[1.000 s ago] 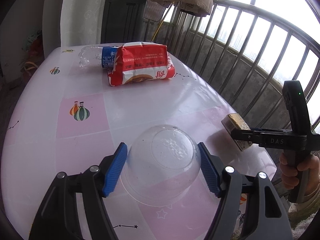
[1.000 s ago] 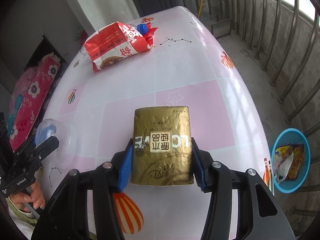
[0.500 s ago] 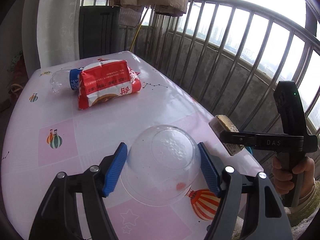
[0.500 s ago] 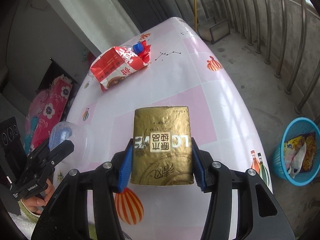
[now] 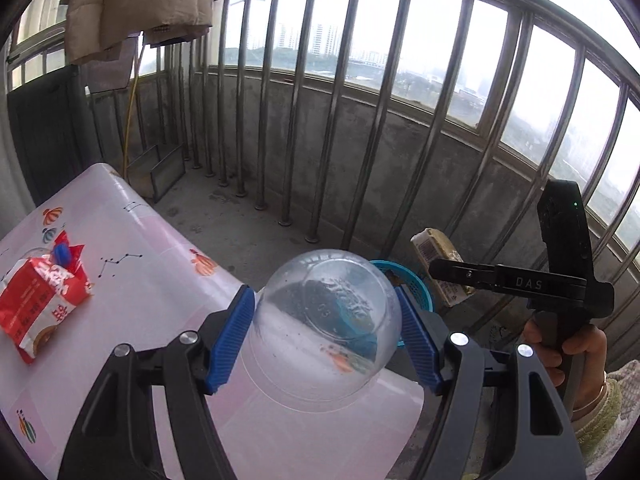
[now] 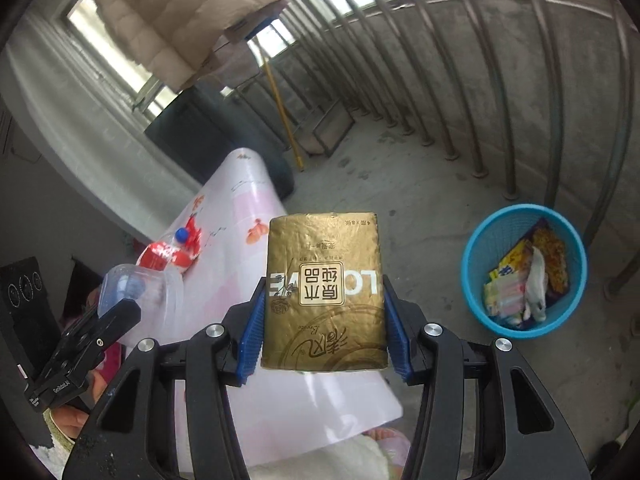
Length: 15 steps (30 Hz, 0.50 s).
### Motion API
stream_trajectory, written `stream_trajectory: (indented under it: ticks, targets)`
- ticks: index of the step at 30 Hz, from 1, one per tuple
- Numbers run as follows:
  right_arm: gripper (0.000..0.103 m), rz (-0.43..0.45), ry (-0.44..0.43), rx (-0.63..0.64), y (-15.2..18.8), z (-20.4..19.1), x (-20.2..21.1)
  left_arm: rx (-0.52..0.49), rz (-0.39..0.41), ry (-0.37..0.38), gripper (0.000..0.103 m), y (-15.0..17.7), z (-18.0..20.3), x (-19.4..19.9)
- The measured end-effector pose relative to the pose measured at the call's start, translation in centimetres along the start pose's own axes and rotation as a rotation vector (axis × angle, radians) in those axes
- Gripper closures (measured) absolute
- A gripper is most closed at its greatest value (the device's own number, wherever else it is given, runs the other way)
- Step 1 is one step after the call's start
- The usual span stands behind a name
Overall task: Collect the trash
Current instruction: 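Carry the tissue pack and clear cup over the wastebasket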
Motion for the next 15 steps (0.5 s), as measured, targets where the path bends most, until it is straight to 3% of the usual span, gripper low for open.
stream_trajectory:
  ticks: [4, 8, 13, 15]
  targets:
    - [0.054, 0.100, 0.104, -0.182, -0.4, 7.2, 3.1, -0.053, -0.069, 0.126, 0.034, -2.1, 5.7, -4.4]
    - [0.054, 0.134, 0.158, -0.346, 0.8, 13.2, 4.0, -0.073, -0.174, 0.224, 0.034, -2.9, 10.6, -10.0]
    - [0.054, 0.135, 0.137, -0.449, 1.0, 17.0, 3.0, -0.124, -0.267, 0.227, 0.034, -3.3, 14.9, -16.4]
    - [0.054, 0.147, 0.109, -0.478, 0.3, 17.9, 2.2, -0.122, -0.270, 0.230, 0.034, -4.1, 15.7, -18.6]
Point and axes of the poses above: each gripper's, at about its wrist camera, not at the fingertips, and x roughly against the way its jaws point, z to its right, y to its underside, the point moved 5 cm from there along -x, roughly the way its jaws point, and after that the axes turned 10 degrees about -y, right-handed, at the moved point
